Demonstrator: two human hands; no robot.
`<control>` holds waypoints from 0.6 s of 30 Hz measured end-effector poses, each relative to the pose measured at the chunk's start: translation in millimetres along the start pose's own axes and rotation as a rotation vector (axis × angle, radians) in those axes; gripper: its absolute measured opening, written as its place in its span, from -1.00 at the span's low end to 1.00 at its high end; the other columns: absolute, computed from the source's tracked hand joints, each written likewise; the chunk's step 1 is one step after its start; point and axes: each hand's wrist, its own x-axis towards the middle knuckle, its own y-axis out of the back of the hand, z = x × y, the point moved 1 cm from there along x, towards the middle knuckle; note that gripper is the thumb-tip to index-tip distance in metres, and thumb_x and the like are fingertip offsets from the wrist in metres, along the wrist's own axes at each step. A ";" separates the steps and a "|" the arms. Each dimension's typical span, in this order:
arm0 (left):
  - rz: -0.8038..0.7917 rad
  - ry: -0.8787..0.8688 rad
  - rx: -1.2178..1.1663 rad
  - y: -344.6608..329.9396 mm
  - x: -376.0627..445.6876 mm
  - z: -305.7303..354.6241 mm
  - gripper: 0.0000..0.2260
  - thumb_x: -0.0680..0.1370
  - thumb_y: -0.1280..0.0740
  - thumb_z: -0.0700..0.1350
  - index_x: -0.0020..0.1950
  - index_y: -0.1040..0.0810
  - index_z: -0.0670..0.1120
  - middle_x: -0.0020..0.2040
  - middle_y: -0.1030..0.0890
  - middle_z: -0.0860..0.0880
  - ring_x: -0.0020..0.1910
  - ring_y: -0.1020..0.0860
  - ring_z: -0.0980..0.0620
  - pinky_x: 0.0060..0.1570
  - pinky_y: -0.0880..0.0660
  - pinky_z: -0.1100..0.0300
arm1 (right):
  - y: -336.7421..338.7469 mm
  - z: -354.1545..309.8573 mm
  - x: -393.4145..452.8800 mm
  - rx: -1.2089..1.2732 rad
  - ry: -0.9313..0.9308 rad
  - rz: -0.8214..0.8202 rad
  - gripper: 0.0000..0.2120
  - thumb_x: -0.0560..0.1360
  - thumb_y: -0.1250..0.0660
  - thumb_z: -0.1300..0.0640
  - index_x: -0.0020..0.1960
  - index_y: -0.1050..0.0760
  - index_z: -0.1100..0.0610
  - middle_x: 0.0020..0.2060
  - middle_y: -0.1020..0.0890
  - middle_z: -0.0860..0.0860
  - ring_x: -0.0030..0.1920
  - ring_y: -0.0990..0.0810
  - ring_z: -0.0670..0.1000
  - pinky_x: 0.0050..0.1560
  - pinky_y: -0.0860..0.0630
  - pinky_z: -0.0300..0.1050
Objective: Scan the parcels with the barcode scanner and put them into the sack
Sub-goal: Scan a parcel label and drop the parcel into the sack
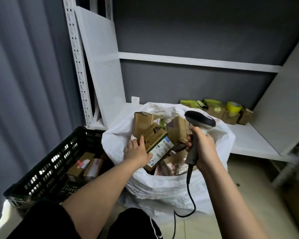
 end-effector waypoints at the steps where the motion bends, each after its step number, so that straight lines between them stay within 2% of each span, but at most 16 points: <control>1: -0.012 0.008 0.088 4.5 1.5 1.6 -0.26 0.56 -0.11 0.30 0.58 0.05 -0.09 0.55 -0.07 -0.19 0.54 -0.01 -0.17 0.49 0.06 -0.08 | -1.5 2.6 0.8 -0.015 -0.005 -0.006 -0.86 0.56 -0.29 0.19 0.02 -0.36 0.22 -0.46 -0.42 0.02 -0.60 -0.32 -0.11 -0.57 -0.29 -0.30; 3: -0.028 0.015 0.175 20.8 4.5 4.1 -0.26 0.53 0.02 0.40 0.53 -0.18 -0.08 0.53 -0.21 -0.18 0.52 -0.14 -0.14 0.47 0.06 -0.09 | -5.1 7.6 0.8 -0.050 -0.011 -0.033 -0.87 0.55 -0.30 0.17 -0.02 -0.38 0.21 -0.45 -0.43 0.02 -0.58 -0.33 -0.10 -0.55 -0.30 -0.27; 6: -0.044 0.020 0.097 48.0 8.7 -6.0 -0.35 0.52 0.01 0.41 0.34 -0.45 -0.03 0.32 -0.50 -0.09 0.31 -0.44 -0.12 0.38 -0.23 -0.07 | -17.3 15.3 -3.4 -0.083 -0.024 -0.112 -0.86 0.55 -0.29 0.18 -0.16 -0.40 0.17 -0.45 -0.43 0.02 -0.55 -0.32 -0.08 -0.52 -0.29 -0.26; 9: 0.006 0.024 -0.072 71.5 6.2 -28.0 -0.53 0.57 -0.10 0.28 0.23 -0.50 -0.02 0.21 -0.57 -0.06 0.18 -0.52 -0.10 0.15 -0.43 0.09 | -39.5 20.3 -12.9 -0.098 -0.052 -0.206 -0.86 0.56 -0.28 0.19 -0.16 -0.40 0.16 -0.47 -0.44 0.00 -0.55 -0.34 -0.09 -0.52 -0.31 -0.26; 11: 0.090 0.057 -0.115 88.2 1.3 -51.0 -0.65 0.57 -0.17 0.20 0.16 -0.53 0.01 0.19 -0.58 -0.06 0.17 -0.53 -0.09 0.05 -0.42 0.14 | -59.0 25.9 -20.6 -0.109 -0.083 -0.279 -0.89 0.56 -0.29 0.18 -0.11 -0.41 0.17 -0.45 -0.45 0.02 -0.54 -0.36 -0.08 -0.52 -0.34 -0.24; 13: 0.173 0.114 -0.129 103.0 -2.7 -80.4 -0.73 0.56 -0.20 0.12 0.11 -0.56 0.02 0.18 -0.59 -0.06 0.16 -0.54 -0.11 0.05 -0.44 0.13 | -80.7 34.2 -27.8 -0.107 -0.108 -0.355 -0.87 0.56 -0.29 0.18 -0.14 -0.41 0.17 -0.45 -0.45 0.03 -0.52 -0.37 -0.06 -0.51 -0.35 -0.24; 15: 0.238 0.194 -0.135 113.2 -7.5 -118.9 -0.76 0.56 -0.19 0.06 0.08 -0.58 0.02 0.16 -0.61 -0.05 0.14 -0.55 -0.12 0.01 -0.46 0.12 | -108.9 46.8 -35.3 -0.117 -0.141 -0.423 -0.84 0.56 -0.29 0.18 -0.18 -0.41 0.15 -0.46 -0.45 0.02 -0.53 -0.37 -0.05 -0.51 -0.34 -0.24; 18: 0.256 0.308 -0.118 115.8 -15.2 -179.7 -0.79 0.59 -0.18 0.01 0.06 -0.58 0.01 0.13 -0.61 -0.04 0.11 -0.54 -0.11 -0.11 -0.38 0.16 | -156.6 74.4 -43.3 -0.151 -0.191 -0.534 -0.92 0.56 -0.29 0.18 -0.10 -0.42 0.14 -0.46 -0.45 0.02 -0.53 -0.36 -0.05 -0.49 -0.33 -0.23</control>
